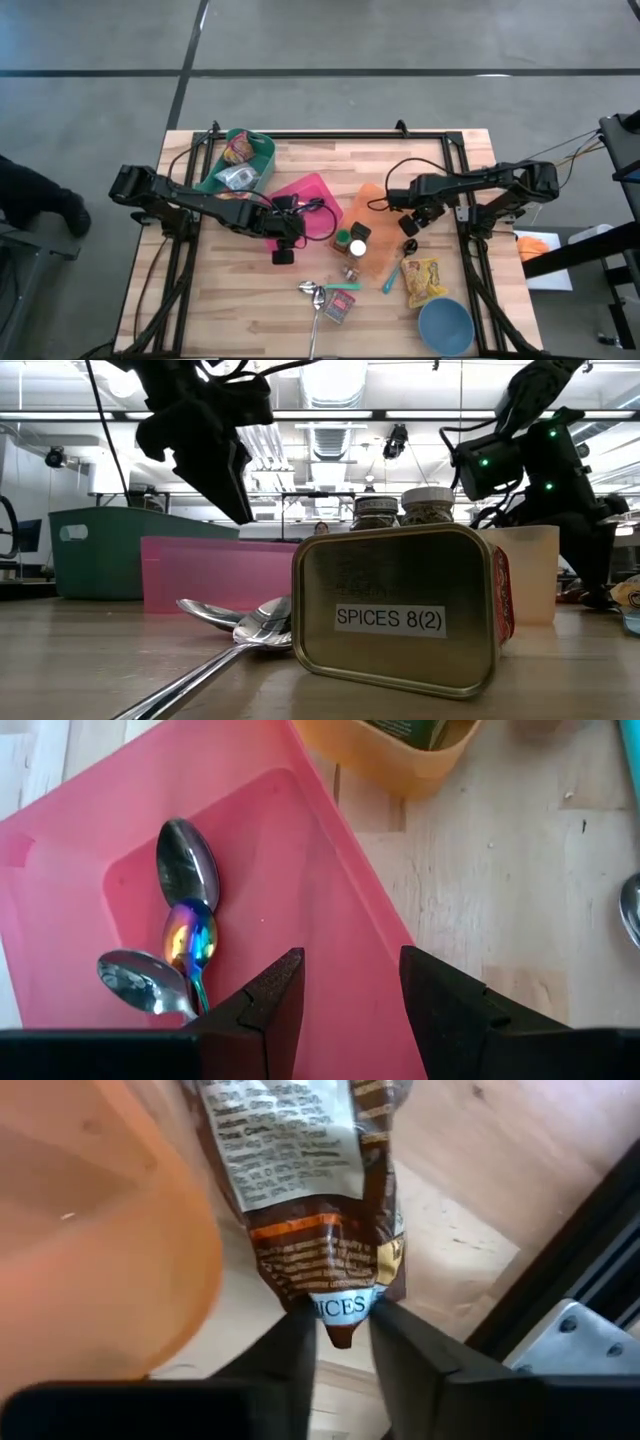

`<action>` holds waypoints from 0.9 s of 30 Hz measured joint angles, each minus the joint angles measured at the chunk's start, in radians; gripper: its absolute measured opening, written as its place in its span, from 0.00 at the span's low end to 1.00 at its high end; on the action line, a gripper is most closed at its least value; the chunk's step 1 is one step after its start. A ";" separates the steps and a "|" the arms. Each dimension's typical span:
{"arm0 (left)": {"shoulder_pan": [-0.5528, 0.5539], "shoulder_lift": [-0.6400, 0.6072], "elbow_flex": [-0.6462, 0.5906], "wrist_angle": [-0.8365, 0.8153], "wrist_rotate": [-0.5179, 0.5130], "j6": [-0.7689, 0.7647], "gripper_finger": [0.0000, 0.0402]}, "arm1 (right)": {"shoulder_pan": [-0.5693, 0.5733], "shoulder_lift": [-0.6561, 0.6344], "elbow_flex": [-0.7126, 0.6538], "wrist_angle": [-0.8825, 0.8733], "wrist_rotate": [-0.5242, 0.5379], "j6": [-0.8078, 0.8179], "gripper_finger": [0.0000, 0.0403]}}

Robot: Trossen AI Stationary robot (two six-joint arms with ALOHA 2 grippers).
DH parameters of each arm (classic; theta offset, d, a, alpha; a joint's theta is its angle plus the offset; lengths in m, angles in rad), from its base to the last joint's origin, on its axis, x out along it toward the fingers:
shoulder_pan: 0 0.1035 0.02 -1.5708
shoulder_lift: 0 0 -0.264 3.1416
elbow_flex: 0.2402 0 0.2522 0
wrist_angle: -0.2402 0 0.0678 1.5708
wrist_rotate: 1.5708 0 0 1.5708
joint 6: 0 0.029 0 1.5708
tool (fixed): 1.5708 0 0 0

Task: Pick & Place Food Item
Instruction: Put the orange seasoning pack into the orange bin

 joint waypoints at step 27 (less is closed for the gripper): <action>0.000 0.000 0.001 -0.013 0.000 -0.011 0.41 | 0.007 -0.142 0.014 -0.090 0.036 0.173 0.02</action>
